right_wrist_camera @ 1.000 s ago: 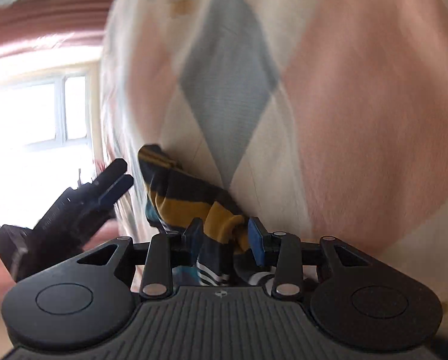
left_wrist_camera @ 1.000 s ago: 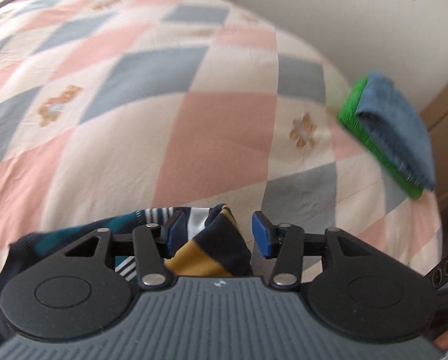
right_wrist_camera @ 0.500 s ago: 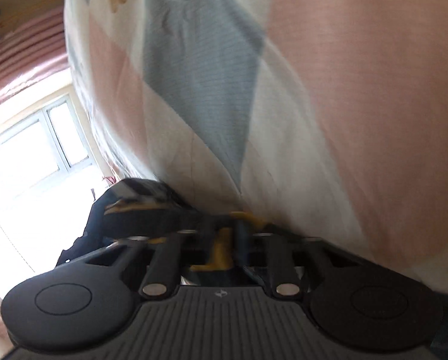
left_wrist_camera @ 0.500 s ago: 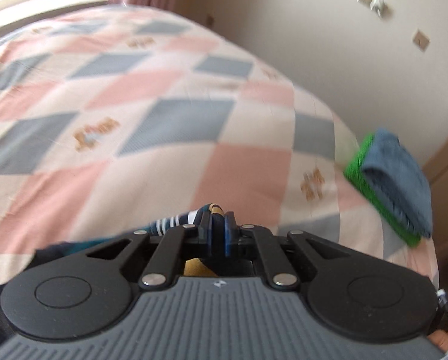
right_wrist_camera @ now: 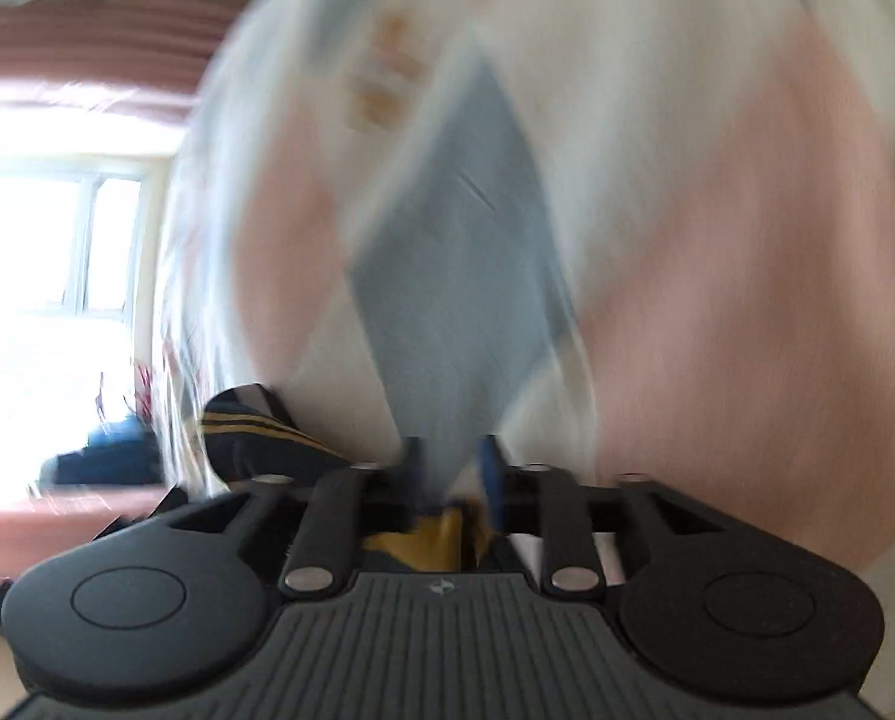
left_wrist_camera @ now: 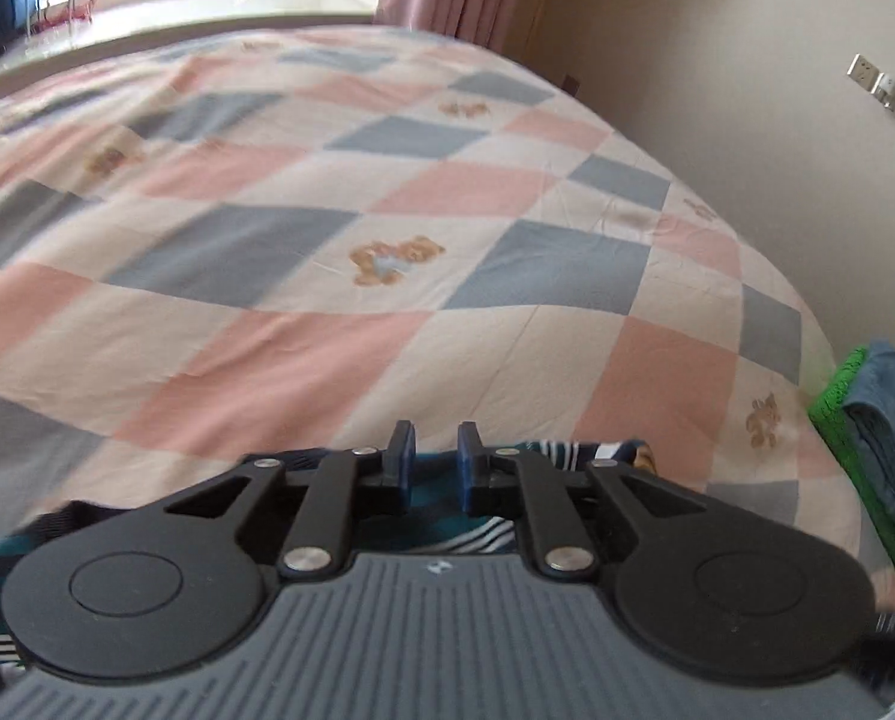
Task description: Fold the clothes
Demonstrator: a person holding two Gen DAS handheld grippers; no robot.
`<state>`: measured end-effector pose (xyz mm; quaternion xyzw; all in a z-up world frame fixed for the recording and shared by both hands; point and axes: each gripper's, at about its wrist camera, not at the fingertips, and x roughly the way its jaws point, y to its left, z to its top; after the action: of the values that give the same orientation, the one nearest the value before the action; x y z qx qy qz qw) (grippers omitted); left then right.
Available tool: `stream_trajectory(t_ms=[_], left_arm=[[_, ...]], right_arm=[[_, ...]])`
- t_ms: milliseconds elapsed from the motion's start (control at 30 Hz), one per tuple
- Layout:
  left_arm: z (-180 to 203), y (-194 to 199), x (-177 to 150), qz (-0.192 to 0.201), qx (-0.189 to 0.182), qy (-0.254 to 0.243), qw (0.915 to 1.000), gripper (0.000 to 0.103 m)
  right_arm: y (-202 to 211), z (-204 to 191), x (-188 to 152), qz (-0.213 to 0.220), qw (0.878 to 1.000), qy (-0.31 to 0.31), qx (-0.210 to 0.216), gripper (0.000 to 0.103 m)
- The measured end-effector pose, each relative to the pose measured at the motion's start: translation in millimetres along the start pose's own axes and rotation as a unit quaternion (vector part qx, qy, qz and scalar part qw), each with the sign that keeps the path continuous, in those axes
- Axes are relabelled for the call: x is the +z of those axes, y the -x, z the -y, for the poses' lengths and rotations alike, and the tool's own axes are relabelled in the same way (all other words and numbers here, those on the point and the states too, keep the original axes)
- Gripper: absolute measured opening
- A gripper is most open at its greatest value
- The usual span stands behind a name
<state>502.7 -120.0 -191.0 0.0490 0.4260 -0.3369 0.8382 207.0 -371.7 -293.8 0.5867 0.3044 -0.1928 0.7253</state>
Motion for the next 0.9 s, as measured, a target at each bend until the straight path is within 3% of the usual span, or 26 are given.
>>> stream_trajectory(t_ms=[100, 200, 333, 400, 467, 667, 733, 767, 833, 867, 900], left_arm=[[-26, 50, -29, -0.005, 0.019, 0.018, 0.9996, 0.023], [-66, 93, -77, -0.024, 0.054, 0.088, 0.9944, 0.024], [-129, 134, -146, -0.049, 0.101, 0.203, 0.9727, 0.030], [-150, 144, -168, -0.056, 0.110, 0.239, 0.9631, 0.039], [-165, 150, -186, -0.058, 0.115, 0.261, 0.9568, 0.047], [-182, 129, -192, -0.054, 0.176, 0.253, 0.9498, 0.048], [-185, 121, -194, -0.057, 0.174, 0.251, 0.9506, 0.050], [-186, 116, -195, -0.062, 0.172, 0.247, 0.9515, 0.047], [-182, 107, -195, -0.068, 0.180, 0.220, 0.9564, 0.027], [-180, 107, -196, -0.067, 0.193, 0.203, 0.9577, 0.010], [-178, 110, -196, -0.058, 0.188, 0.194, 0.9610, 0.006]], right_arm=[[-1, -30, 13, 0.002, 0.993, 0.118, 0.004, 0.032], [-10, -61, 23, 0.000, 0.981, 0.195, 0.009, 0.032], [-29, -96, 23, -0.006, 0.971, 0.240, 0.007, 0.032], [-33, -100, 16, -0.016, 0.967, 0.253, 0.001, 0.034], [-43, -102, 7, -0.027, 0.964, 0.263, -0.007, 0.037], [-57, -121, 1, -0.024, 0.956, 0.291, -0.023, 0.039], [-60, -129, 2, -0.018, 0.951, 0.308, -0.025, 0.043], [-62, -132, 4, -0.018, 0.950, 0.312, -0.027, 0.043], [-69, -137, 7, -0.020, 0.949, 0.314, -0.029, 0.043], [-72, -140, 9, -0.024, 0.949, 0.313, -0.028, 0.043], [-75, -144, 12, -0.027, 0.949, 0.314, -0.027, 0.043]])
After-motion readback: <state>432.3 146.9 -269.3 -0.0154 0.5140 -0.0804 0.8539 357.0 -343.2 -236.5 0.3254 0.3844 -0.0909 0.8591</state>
